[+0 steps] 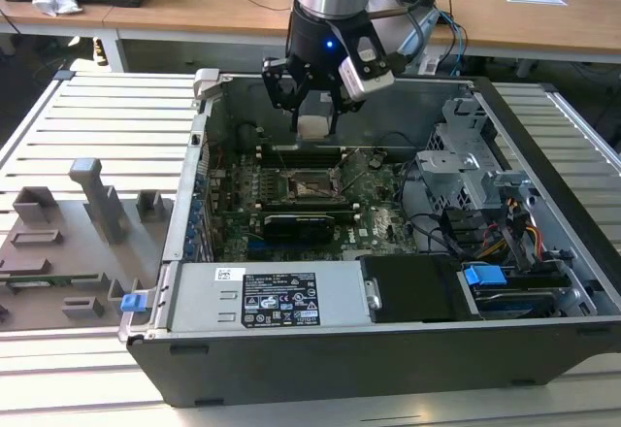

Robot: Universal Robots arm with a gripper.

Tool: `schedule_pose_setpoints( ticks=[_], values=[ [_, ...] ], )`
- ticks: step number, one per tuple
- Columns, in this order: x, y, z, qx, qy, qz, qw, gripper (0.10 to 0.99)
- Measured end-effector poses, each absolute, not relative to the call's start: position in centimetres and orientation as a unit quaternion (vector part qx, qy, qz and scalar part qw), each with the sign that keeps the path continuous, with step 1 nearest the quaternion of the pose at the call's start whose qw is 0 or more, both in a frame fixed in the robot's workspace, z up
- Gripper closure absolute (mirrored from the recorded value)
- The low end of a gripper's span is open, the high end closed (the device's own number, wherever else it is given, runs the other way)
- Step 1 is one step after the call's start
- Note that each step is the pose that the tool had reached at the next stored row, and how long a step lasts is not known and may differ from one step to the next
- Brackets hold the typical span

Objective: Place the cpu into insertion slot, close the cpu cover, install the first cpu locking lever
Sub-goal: 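Place the cpu into insertion slot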

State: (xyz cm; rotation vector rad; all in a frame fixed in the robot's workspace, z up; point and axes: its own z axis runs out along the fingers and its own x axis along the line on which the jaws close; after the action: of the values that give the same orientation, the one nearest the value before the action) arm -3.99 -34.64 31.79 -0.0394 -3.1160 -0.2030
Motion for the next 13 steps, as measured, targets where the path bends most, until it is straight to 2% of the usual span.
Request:
schedule_pose_setpoints(
  ticks=[13],
  values=[
    [-4.0, -34.6, 30.4, -0.013, -0.998, -0.062, 0.009, 0.545]
  ],
)
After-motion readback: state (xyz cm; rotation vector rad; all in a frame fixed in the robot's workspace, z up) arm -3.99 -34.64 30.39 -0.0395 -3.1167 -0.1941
